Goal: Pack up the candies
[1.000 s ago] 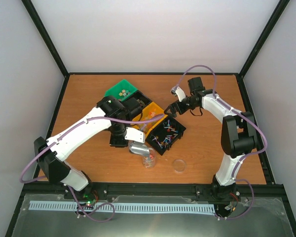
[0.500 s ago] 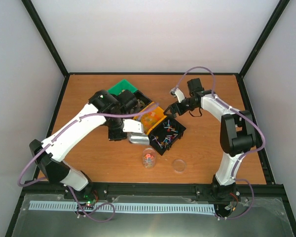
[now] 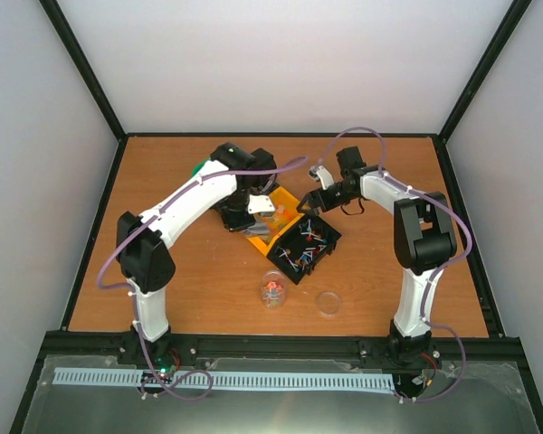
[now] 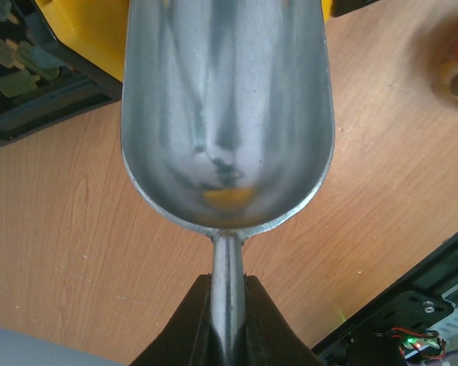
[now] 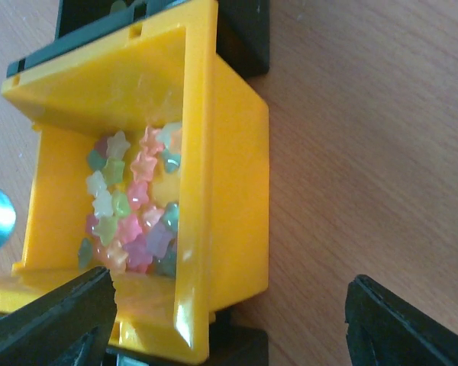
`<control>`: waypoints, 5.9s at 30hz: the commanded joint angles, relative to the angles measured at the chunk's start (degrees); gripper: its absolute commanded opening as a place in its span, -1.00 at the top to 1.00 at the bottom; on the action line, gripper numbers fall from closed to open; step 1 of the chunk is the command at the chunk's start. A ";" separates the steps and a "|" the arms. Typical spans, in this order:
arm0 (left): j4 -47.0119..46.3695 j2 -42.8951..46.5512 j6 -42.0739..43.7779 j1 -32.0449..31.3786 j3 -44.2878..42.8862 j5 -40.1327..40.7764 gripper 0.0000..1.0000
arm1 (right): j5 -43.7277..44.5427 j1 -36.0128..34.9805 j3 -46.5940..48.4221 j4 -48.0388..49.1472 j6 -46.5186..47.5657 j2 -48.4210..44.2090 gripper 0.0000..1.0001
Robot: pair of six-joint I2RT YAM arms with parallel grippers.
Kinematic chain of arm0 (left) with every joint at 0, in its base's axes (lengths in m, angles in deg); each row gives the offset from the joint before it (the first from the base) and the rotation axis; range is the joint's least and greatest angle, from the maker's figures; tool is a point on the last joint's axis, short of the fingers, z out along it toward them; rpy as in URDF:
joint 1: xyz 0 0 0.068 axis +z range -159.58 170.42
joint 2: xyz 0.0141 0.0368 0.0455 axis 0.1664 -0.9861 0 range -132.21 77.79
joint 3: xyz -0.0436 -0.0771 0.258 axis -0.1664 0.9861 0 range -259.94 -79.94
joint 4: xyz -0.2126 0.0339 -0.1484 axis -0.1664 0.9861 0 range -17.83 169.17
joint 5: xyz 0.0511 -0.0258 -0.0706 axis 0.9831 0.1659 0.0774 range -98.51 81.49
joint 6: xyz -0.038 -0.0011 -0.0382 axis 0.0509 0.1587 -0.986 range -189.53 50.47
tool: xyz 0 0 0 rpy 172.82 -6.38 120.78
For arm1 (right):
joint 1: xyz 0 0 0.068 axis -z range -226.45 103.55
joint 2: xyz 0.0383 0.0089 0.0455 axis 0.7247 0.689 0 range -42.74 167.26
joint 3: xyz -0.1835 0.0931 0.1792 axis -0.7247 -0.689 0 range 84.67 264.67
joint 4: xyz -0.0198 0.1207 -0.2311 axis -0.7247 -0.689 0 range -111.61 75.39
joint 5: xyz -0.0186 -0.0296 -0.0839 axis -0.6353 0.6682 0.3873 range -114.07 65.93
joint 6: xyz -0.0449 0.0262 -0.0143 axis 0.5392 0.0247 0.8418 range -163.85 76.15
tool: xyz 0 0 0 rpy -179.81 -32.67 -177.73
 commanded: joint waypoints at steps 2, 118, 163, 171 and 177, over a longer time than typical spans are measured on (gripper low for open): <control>1.07 -4.15 -6.68 0.22 -2.90 3.54 0.98 | -0.49 -1.29 2.29 2.20 -2.62 2.03 -0.57; -85.71 24.23 -16.67 12.26 60.39 -29.86 -0.04 | -0.54 -4.07 -1.02 -0.93 2.41 -2.56 -0.17; -94.45 23.76 -21.74 12.26 65.93 -29.57 0.98 | 1.99 -3.63 -0.29 -3.37 3.80 -2.57 -0.12; -66.74 26.95 -14.12 12.18 54.41 -26.40 0.98 | 0.99 -3.21 -0.25 -3.47 3.79 -2.53 -0.13; -48.35 28.63 -5.48 12.18 47.40 -24.65 0.98 | 0.33 -3.19 0.15 -3.66 4.11 -2.18 -0.14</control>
